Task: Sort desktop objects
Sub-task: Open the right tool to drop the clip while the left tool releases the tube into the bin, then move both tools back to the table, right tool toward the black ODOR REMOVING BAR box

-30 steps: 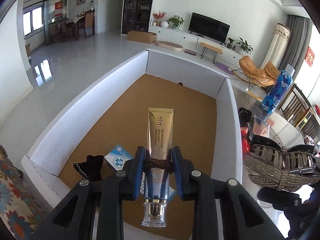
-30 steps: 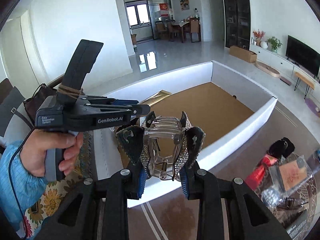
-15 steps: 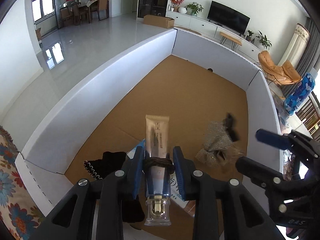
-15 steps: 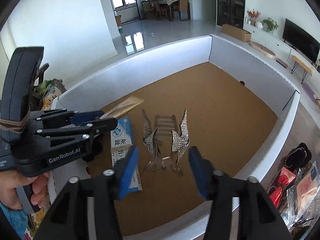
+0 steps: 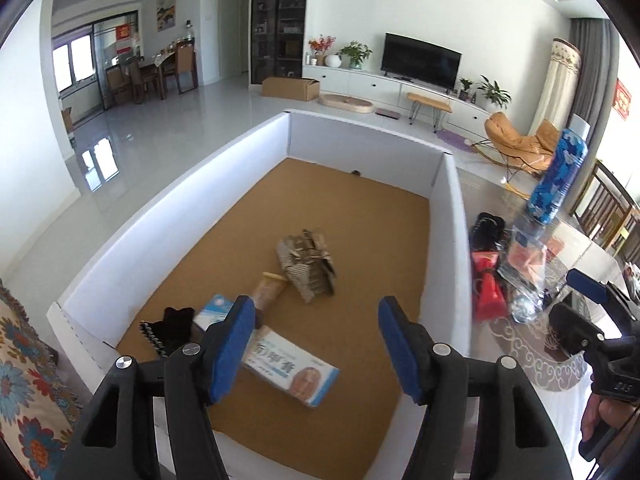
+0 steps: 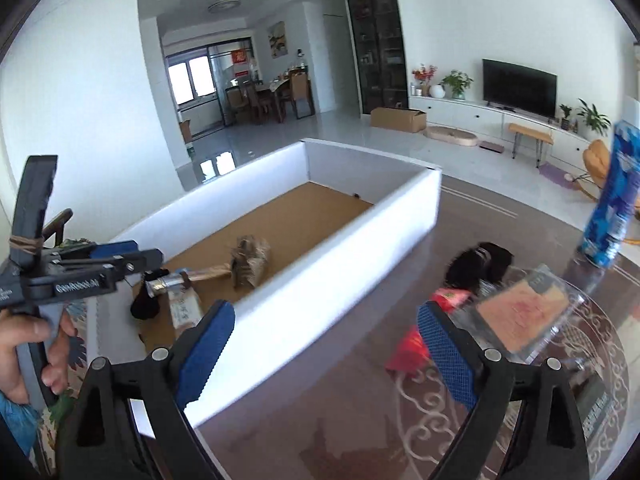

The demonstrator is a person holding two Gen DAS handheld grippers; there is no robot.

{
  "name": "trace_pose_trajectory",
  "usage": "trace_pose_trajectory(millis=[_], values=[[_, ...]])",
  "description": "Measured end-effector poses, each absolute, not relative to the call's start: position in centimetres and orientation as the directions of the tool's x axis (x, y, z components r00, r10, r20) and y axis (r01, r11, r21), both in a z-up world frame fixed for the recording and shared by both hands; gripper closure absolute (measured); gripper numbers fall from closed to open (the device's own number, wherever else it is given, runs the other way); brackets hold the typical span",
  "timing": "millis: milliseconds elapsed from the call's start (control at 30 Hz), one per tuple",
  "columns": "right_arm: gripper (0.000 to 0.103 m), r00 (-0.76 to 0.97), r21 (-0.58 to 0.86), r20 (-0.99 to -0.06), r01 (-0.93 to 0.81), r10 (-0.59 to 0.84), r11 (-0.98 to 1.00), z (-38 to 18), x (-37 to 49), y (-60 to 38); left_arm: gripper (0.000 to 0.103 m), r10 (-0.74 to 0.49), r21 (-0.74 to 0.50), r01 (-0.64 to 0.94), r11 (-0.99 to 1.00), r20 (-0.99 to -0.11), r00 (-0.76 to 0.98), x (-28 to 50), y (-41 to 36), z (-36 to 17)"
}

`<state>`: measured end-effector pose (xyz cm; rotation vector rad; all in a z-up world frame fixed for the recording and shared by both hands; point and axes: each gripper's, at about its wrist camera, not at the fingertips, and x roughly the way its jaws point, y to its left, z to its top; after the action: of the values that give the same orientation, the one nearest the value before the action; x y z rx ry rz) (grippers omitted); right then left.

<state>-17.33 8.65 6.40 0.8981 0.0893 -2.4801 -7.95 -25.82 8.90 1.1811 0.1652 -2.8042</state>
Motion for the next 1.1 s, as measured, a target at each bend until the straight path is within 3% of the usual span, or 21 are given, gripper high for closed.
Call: trace_pose_trajectory(millis=[133, 233, 267, 567, 767, 1100], values=[[0.01, -0.699, 0.062, -0.644, 0.357, -0.311, -0.932, 3.6, -14.4, 16.9, 0.038, 0.04, -0.063, 0.007, -0.998, -0.713, -0.7, -7.3, -19.3, 8.8], [0.01, -0.72, 0.063, -0.65, 0.267, -0.243, -0.962, 2.3, -11.4, 23.7, 0.015, 0.113, -0.067, -0.094, -0.993, -0.723, -0.682, -6.8, -13.5, 7.6], [0.01, -0.718, 0.062, -0.661, 0.237, -0.218, -0.97, 1.7, -10.7, 25.3, 0.012, 0.13, -0.062, -0.123, -0.99, -0.724, -0.677, -6.5, -11.6, 6.9], [0.009, -0.649, 0.082, -0.753, 0.072, -0.109, -0.994, -2.3, -8.7, 32.2, 0.012, 0.118, 0.031, -0.255, -0.967, -0.828, -0.548, -7.6, -0.4, -1.7], [0.009, -0.639, 0.103, -0.763, 0.037, -0.103, -0.994, -2.9, -8.3, 32.6, 0.012, 0.07, 0.107, -0.28, -0.954, -0.828, -0.557, -6.8, 0.8, -2.5], [0.004, -0.604, 0.051, -0.795, 0.036, -0.062, -0.998, -3.5, -8.9, 31.5, 0.012, 0.087, 0.078, -0.276, -0.958, -0.839, -0.537, -6.8, 0.5, -2.8]])
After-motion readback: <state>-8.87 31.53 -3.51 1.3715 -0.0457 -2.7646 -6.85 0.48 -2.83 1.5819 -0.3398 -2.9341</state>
